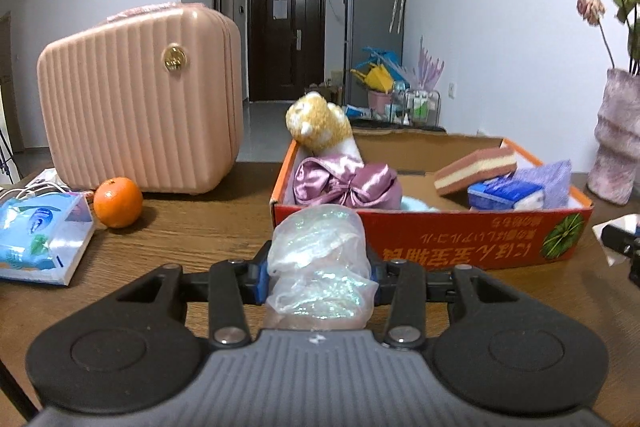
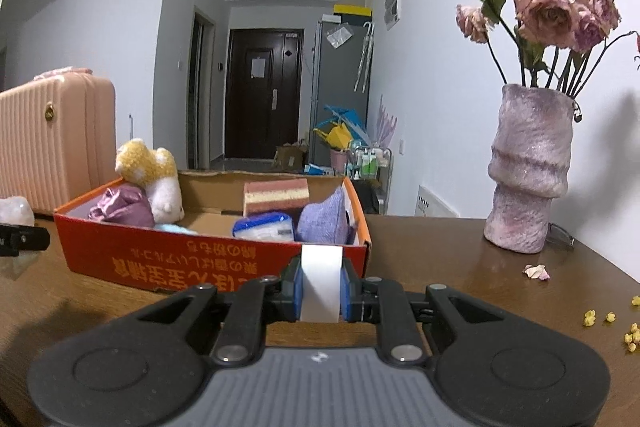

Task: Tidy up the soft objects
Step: 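Carry the iridescent bag and white paper over the box with both tools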

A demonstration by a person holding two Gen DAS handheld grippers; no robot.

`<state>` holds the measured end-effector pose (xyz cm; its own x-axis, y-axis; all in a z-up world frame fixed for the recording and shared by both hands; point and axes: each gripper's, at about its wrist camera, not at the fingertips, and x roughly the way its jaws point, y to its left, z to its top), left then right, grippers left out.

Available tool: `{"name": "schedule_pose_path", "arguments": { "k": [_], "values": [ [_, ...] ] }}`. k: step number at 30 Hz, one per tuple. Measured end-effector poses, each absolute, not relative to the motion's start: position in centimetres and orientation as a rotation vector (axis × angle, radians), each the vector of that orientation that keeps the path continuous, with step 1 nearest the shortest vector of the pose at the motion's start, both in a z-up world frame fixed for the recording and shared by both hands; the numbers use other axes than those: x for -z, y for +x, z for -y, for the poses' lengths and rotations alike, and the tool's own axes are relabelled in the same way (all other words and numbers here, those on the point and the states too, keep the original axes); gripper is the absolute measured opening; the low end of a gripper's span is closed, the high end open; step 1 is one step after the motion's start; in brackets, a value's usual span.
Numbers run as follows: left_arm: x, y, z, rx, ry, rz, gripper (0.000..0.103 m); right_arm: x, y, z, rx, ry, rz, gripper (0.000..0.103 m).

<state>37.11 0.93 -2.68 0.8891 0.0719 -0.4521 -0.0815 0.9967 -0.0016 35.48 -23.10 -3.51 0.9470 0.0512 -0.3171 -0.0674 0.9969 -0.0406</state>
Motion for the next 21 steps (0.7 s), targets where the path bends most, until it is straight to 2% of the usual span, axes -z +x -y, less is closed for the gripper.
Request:
{"name": "schedule_pose_path", "arguments": {
  "k": [10,21],
  "values": [
    [-0.3,34.3,-0.1,-0.063,-0.077,-0.375,0.043,1.5,33.9,22.0,-0.061,0.011,-0.249,0.017],
    [-3.0,34.4,0.0,-0.092,-0.165,-0.313,0.043,-0.2,34.6,20.7,-0.075,0.102,-0.204,0.017]
  ]
}}
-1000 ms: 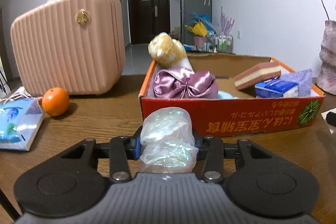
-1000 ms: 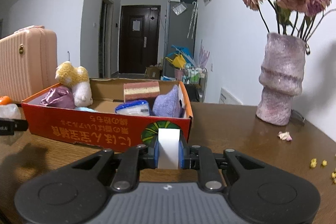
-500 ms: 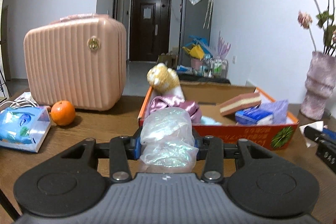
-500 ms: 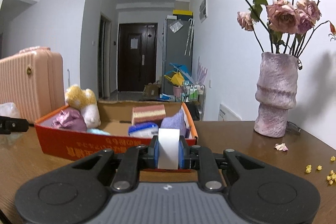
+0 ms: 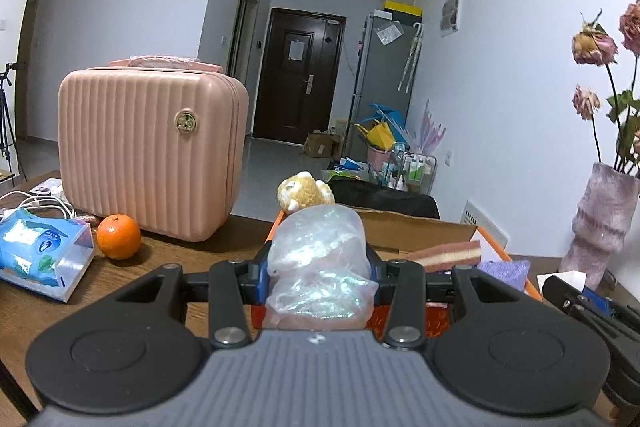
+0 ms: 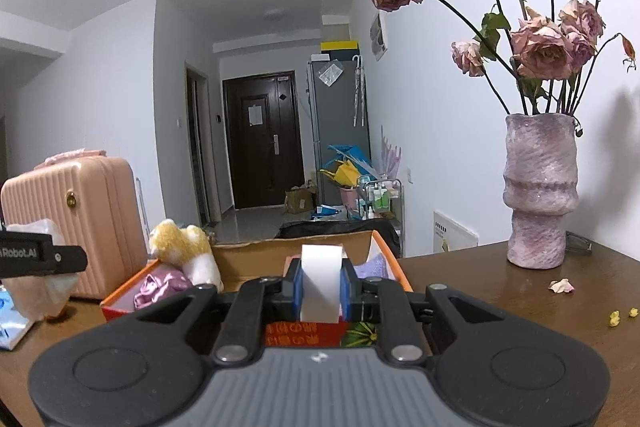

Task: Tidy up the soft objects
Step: 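Carry the iridescent bag and white paper over the box with both tools, then open both tools to drop the bag and paper into the box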

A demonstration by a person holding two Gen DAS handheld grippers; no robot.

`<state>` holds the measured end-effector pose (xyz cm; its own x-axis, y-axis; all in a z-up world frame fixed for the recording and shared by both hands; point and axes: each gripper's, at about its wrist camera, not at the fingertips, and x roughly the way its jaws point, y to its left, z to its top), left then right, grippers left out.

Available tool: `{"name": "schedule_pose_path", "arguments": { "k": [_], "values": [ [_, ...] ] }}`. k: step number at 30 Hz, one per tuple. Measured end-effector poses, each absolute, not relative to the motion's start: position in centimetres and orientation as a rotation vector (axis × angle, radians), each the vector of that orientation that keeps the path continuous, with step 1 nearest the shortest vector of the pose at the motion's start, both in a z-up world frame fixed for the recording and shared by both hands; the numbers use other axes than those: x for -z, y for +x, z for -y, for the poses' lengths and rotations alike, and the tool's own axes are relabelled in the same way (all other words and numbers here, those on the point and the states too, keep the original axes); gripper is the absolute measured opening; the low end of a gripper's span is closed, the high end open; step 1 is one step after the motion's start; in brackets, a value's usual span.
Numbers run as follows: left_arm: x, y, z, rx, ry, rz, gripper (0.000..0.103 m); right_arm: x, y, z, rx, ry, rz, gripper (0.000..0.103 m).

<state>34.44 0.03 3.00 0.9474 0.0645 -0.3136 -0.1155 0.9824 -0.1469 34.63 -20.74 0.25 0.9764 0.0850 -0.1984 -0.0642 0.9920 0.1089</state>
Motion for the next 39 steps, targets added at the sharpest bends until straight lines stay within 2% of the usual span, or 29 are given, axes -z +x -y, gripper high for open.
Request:
{"name": "schedule_pose_path", "arguments": {
  "k": [23,39],
  "values": [
    [-2.8,41.2,2.3,-0.112,-0.163,-0.279,0.043,-0.1,42.0,19.0,-0.084,0.138,-0.213,0.017],
    [-1.1,46.0,2.6,-0.126,-0.084,-0.269,0.044,1.2,46.7,16.6,-0.115,0.054,-0.241,0.018]
  ]
}}
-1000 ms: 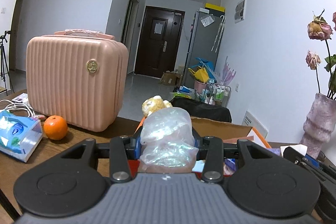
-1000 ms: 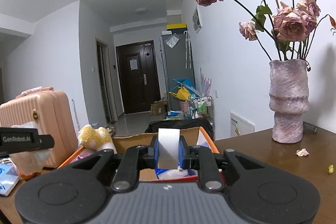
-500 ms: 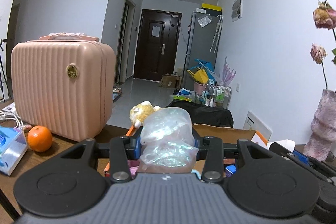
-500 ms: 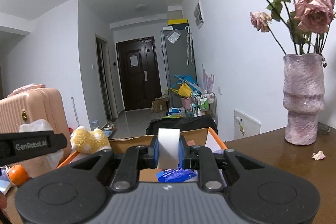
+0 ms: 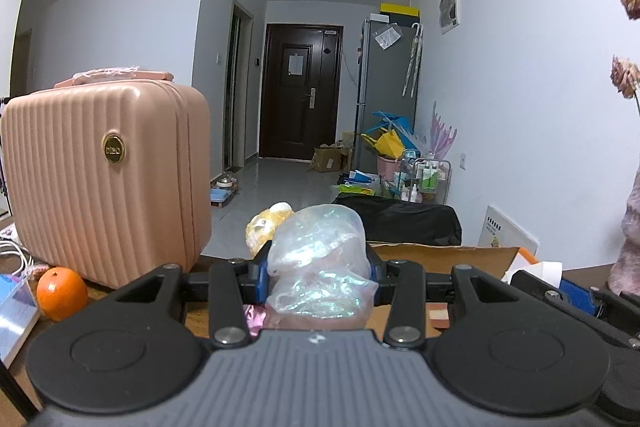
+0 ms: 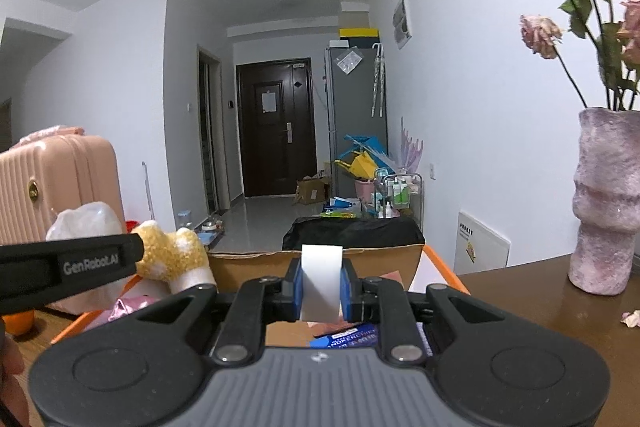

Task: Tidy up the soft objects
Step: 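Open both tools to drop the bag and paper into the box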

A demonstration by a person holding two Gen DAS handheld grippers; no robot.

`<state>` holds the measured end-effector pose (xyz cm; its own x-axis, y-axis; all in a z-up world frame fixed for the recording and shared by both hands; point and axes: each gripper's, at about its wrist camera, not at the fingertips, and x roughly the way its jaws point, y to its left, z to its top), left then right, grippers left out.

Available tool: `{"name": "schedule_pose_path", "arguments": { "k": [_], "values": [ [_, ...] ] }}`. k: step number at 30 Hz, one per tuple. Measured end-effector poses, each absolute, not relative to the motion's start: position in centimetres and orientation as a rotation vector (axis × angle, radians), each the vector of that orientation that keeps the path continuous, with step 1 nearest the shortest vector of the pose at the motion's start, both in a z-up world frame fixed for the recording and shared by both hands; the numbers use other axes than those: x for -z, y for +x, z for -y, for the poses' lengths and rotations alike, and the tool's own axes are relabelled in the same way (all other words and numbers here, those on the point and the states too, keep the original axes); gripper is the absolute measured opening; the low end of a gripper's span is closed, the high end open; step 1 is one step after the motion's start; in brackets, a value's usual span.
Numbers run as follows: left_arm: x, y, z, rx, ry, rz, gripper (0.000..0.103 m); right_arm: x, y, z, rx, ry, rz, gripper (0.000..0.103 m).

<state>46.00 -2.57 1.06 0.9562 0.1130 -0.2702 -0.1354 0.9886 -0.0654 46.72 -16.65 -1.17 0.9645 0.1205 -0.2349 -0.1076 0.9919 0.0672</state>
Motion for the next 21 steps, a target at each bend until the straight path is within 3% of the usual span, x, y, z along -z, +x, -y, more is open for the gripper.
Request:
{"name": "schedule_pose_path", "arguments": {
  "k": [4,6,8,10,12,16,18,21],
  "values": [
    [-0.6,47.1,2.4,-0.134,-0.068,-0.278,0.052,1.5,47.5,16.5,-0.114,0.033,-0.261,0.020],
    [-0.3,47.3,2.3,-0.140,-0.071,-0.292,0.061,1.6,47.6,16.7,-0.107,0.030,-0.270,0.020],
    [-0.1,47.5,2.0,-0.147,-0.080,-0.303,0.082,1.6,47.7,16.9,-0.102,0.037,-0.281,0.030],
    [-0.1,47.6,1.7,-0.163,-0.082,-0.309,0.090,1.7,47.6,17.0,-0.092,0.038,-0.280,0.053],
    [0.0,47.6,1.5,-0.185,-0.067,-0.299,0.103,1.7,47.4,17.2,-0.078,0.039,-0.274,0.066],
    [0.0,47.5,1.2,-0.208,-0.072,-0.294,0.103,1.8,47.0,17.7,-0.049,0.060,-0.259,0.095],
    [0.0,47.6,1.1,-0.210,-0.075,-0.302,0.103,1.8,46.8,17.9,-0.033,0.054,-0.243,0.102],
    [0.1,47.7,0.9,-0.215,-0.076,-0.309,0.103,1.8,46.5,18.2,-0.025,0.048,-0.230,0.103]
  ]
}}
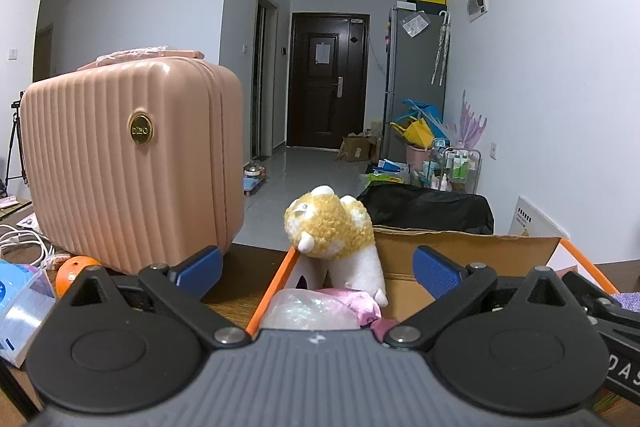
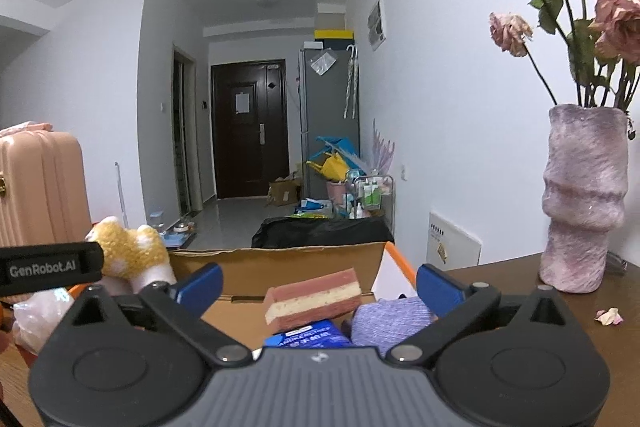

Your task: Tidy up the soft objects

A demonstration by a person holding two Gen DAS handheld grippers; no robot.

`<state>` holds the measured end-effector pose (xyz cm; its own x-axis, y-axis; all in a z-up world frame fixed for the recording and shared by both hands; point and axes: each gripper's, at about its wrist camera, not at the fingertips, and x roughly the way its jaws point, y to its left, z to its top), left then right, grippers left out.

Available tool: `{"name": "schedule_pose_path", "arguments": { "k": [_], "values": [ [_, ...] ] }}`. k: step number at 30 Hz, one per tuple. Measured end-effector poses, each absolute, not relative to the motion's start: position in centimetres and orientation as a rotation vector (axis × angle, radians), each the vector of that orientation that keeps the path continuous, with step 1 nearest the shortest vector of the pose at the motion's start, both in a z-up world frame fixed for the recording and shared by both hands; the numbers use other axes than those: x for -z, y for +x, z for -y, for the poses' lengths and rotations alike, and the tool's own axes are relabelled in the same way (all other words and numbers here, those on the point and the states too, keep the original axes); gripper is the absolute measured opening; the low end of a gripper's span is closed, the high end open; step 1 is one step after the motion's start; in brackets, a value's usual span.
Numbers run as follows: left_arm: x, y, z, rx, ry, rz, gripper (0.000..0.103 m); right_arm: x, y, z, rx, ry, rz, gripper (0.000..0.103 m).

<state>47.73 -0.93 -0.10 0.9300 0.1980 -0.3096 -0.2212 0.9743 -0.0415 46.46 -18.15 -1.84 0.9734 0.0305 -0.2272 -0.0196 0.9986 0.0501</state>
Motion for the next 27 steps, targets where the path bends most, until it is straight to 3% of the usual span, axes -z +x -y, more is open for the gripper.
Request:
{"name": "schedule_pose_path", "arguments": {
  "k": [12,27],
  "values": [
    [-0.8,44.3,0.5,-0.204,-0.043,-0.268,0.103,0.7,42.0,19.5,-0.039,0.010,-0.193,0.103],
    [-2.1,30.5,-1.2,-0.108,0.012,-0.226,0.103,-0.7,29.1,21.3,-0.120,-0.020,-0.205,0.103]
  ]
}}
